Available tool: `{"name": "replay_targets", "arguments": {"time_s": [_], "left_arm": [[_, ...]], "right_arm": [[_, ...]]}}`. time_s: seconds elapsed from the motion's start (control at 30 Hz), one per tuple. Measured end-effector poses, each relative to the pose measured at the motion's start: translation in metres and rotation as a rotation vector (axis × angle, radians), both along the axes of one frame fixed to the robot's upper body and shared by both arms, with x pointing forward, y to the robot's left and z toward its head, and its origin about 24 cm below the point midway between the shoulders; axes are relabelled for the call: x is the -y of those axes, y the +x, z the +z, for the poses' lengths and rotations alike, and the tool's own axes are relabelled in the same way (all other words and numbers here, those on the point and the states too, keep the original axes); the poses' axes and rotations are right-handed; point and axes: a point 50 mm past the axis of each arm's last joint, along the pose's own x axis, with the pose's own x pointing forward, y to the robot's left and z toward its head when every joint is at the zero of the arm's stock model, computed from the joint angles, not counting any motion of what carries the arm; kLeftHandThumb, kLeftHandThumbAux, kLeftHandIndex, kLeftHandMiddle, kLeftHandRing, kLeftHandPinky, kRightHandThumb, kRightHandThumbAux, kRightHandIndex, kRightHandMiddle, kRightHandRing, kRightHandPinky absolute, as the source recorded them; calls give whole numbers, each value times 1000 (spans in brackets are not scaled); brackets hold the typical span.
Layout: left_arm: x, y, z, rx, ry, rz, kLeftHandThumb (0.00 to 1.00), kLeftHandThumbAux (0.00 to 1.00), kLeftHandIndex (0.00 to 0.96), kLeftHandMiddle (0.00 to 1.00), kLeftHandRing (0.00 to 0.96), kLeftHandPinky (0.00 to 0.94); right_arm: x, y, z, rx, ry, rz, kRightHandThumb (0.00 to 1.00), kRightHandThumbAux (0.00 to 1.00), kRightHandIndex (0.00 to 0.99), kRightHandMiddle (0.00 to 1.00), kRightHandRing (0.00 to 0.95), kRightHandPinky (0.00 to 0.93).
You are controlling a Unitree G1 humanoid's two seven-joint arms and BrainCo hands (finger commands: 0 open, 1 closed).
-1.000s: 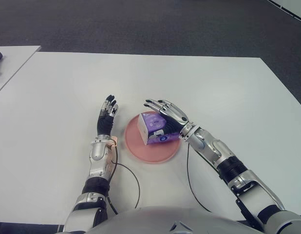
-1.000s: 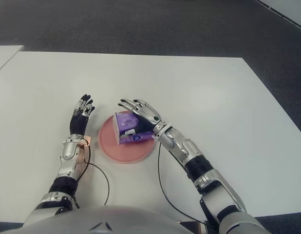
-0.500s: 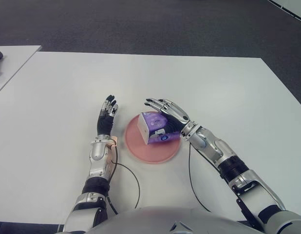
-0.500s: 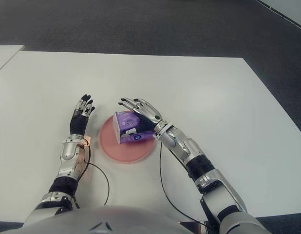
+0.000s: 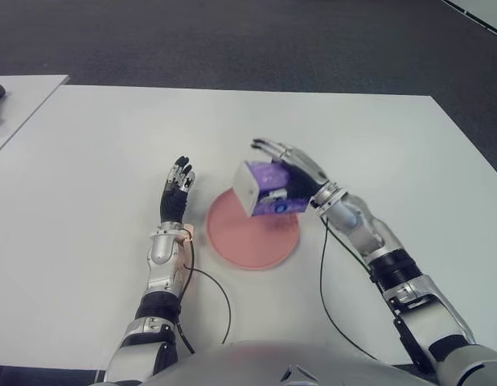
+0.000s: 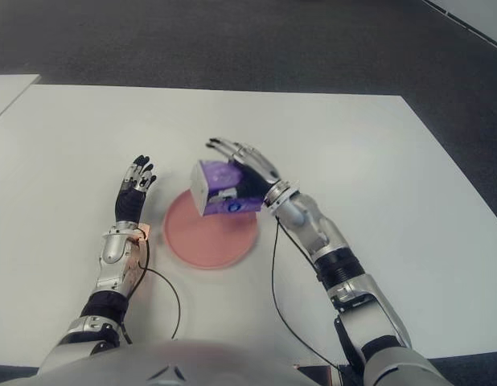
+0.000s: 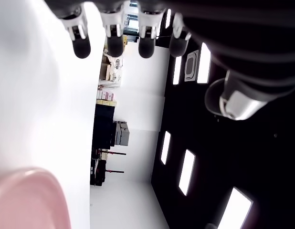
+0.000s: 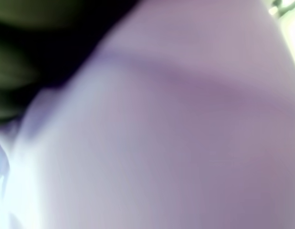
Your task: Put the tissue paper into the plate.
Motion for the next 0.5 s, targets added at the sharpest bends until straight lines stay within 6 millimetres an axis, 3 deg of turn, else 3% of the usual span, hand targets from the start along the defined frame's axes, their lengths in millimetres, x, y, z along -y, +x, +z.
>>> {"name": "replay_targets", "arguments": {"time_s": [0.23,0.5], "left_arm": [[0,0,0,-1,2,0,6,432,0,0,0,0],[0,1,0,0,-6,2,12,441,0,0,0,0]], "right_arm": [[10,1,27,9,103,-40,90,238,0,0,0,0],[22,5,20,-31,183,-112,111,253,0,0,0,0]]}}
